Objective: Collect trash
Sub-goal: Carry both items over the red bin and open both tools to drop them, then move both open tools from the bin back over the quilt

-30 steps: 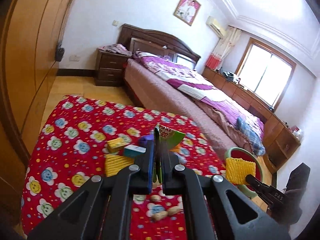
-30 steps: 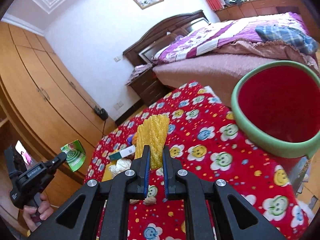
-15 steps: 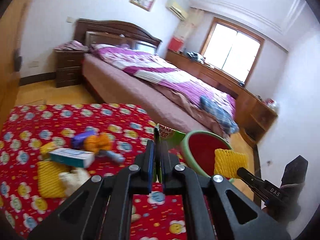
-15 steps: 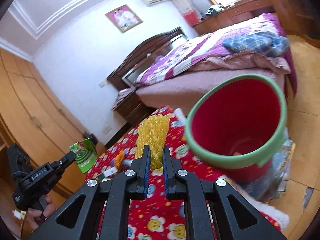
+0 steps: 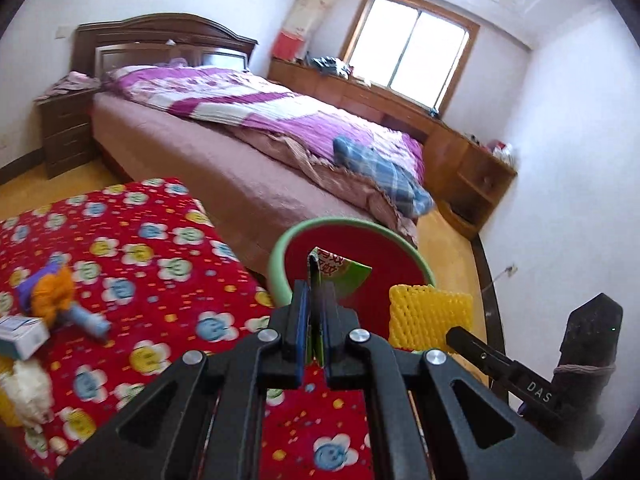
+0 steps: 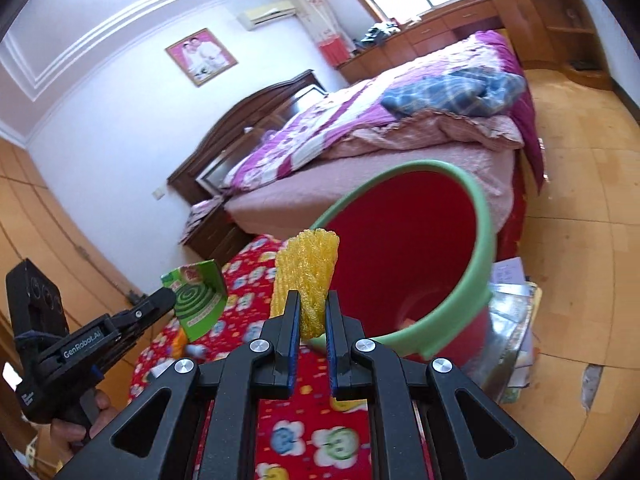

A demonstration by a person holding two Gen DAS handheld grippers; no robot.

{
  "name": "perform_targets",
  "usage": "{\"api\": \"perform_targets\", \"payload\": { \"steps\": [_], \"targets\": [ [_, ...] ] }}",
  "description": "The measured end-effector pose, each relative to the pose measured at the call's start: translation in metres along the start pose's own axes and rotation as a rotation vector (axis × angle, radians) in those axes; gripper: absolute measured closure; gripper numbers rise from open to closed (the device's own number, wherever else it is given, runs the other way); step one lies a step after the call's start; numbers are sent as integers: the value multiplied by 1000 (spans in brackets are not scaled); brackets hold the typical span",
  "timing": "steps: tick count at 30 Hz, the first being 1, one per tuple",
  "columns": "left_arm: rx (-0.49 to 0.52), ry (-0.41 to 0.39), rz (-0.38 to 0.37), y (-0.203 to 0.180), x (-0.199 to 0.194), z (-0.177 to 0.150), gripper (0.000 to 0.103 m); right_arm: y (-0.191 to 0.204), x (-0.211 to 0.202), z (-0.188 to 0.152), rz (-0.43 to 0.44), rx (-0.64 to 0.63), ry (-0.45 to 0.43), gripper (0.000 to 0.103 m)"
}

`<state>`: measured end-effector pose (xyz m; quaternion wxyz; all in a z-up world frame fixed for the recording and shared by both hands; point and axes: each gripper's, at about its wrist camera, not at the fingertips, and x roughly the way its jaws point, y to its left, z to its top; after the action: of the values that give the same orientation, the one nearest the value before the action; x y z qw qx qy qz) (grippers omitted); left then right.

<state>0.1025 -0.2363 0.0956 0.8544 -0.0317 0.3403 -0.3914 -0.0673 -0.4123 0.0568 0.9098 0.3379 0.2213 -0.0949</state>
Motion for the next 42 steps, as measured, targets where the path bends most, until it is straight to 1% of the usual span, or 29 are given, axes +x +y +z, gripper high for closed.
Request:
{"api": "perform_targets", "payload": {
  "steps": [4, 9, 13, 15, 18, 20, 22, 24, 28, 32, 36, 42],
  "targets": [
    [41, 34, -11, -14, 32, 0, 98, -16, 9, 0, -30, 27, 20, 92],
    [67, 84, -19, -21, 62, -1, 98, -31, 15, -2, -54, 50, 40, 90],
    [61, 105, -20, -23, 72, -5, 98, -38, 20, -2, -69, 61, 66, 89],
    [62, 110, -18, -23, 73, -6, 94, -41, 22, -2, -68, 66, 75, 87],
    [63, 111, -5, -23, 71, -7, 93, -43, 24, -2, -67, 74, 77, 85],
    [61, 107, -2, -21, 69, -8, 93, -43, 25, -2, -66, 76, 76, 77],
    [55, 105, 5, -20, 66, -10, 86, -43, 25, -2, -70, 76, 78, 76],
    [48, 105, 13, -17, 62, -11, 82, -41, 25, -2, -71, 75, 83, 75],
    [35, 103, 39, -13, 53, -14, 80, -38, 24, -2, -67, 74, 82, 74],
    [44, 103, 65, -10, 42, -18, 80, -34, 22, -3, -57, 63, 82, 74],
    [18, 105, 81, -2, 26, -23, 80, -29, 18, -5, -49, 47, 82, 74],
    [6, 94, 135, 8, 1, -31, 80, -15, 10, -8, -14, 22, 84, 74]
  ]
}}
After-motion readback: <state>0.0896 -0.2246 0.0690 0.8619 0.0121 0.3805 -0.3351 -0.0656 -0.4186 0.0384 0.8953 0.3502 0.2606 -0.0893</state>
